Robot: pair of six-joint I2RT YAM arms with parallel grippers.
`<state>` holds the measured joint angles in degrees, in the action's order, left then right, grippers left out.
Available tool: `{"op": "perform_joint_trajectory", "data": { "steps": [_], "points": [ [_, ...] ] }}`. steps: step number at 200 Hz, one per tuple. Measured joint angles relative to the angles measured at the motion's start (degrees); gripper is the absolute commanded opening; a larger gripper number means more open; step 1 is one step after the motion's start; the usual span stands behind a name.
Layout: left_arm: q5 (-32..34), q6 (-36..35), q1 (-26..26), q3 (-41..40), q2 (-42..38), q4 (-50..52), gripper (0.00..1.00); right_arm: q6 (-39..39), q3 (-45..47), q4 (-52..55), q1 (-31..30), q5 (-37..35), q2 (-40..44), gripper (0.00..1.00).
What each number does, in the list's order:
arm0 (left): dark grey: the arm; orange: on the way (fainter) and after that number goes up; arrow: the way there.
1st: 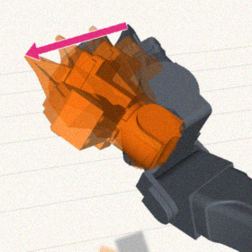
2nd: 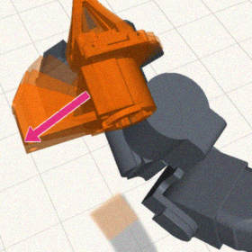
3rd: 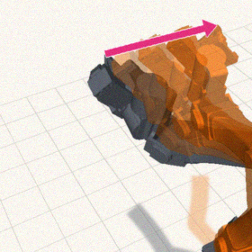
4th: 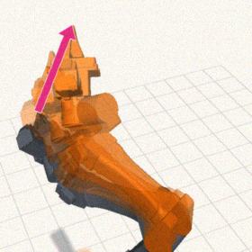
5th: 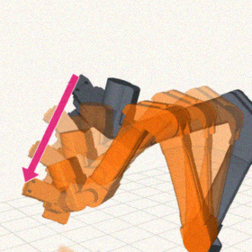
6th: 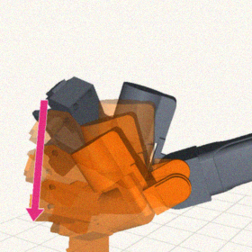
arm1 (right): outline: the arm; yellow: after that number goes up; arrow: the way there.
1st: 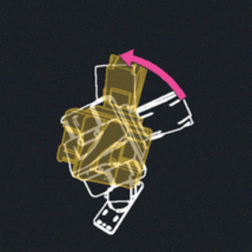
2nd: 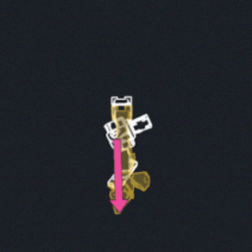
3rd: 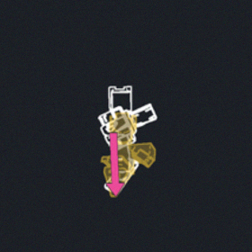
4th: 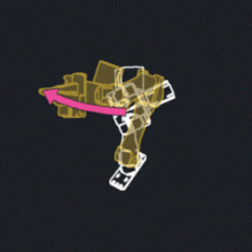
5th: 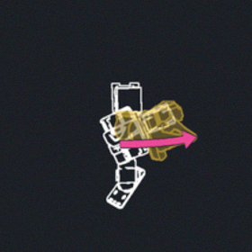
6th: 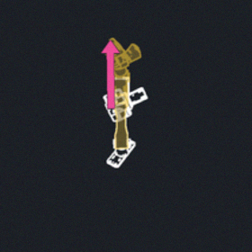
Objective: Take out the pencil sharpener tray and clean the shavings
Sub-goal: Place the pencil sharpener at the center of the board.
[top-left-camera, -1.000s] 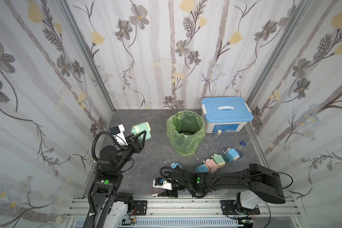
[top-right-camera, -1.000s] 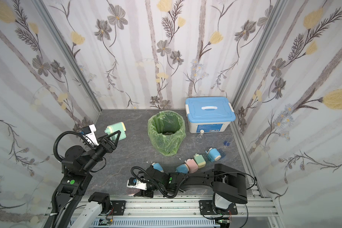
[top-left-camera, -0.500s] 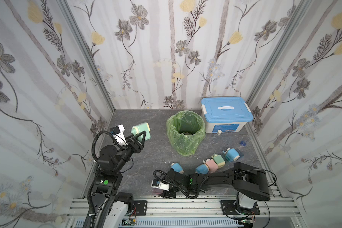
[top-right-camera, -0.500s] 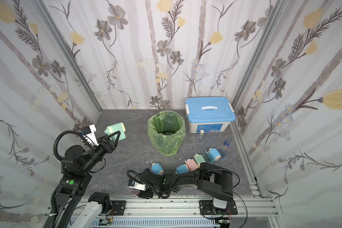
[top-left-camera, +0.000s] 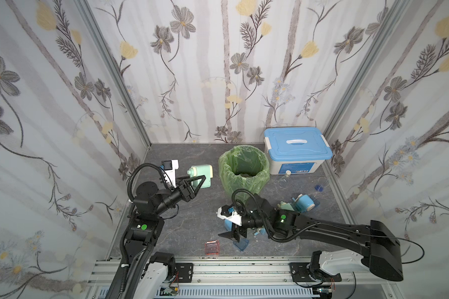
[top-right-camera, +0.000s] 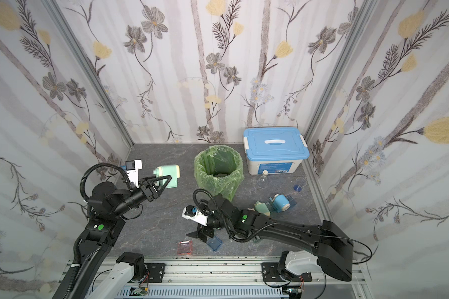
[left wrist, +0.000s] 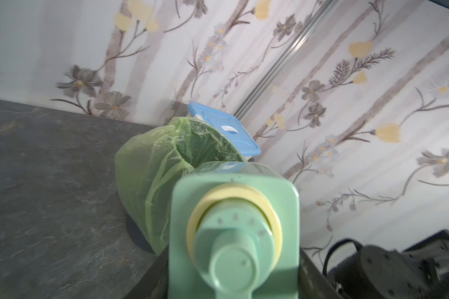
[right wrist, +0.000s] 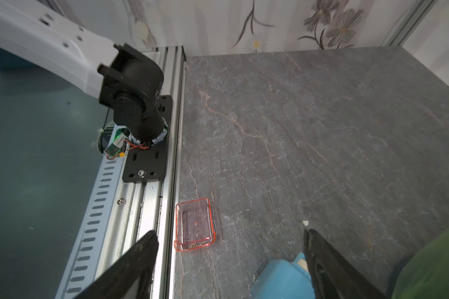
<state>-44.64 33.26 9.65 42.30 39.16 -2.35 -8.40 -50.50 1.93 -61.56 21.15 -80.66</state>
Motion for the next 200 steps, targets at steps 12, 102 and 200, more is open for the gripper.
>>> {"op": "perform_joint_trajectory", "data": {
  "steps": [12, 102, 200],
  "points": [
    [-4.5, -0.2, 0.2, 0.8, -0.2, -1.0, 0.46, 0.1, -1.2, 2.7, 2.7, 3.5, 3.7, 0.95],
    [-25.1, -7.8, 5.6, 4.0, -0.1, 2.2, 0.46, 12.1, -15.1, 11.4, 21.9, 36.5, 8.7, 0.97],
    [-27.4, -13.7, 7.9, 6.0, -0.7, 10.0, 0.46, 21.9, -25.7, 11.8, 18.0, 48.9, -4.8, 0.89]
  ]
}}
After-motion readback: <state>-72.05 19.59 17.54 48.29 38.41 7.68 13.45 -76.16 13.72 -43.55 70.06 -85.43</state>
